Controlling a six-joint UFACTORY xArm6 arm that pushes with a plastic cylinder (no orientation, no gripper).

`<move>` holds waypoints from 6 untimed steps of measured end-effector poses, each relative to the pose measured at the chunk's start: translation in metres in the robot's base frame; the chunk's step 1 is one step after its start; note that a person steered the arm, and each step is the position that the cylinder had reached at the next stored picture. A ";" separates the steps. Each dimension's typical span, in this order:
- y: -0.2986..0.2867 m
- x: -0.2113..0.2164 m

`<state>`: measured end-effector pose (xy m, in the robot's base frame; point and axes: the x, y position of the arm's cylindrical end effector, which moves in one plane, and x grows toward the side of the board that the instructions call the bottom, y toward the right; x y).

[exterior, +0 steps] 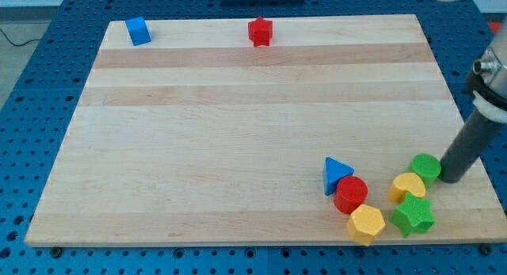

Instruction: Locate the green circle vertically above the blue triangle

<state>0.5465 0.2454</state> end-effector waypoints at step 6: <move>-0.093 -0.077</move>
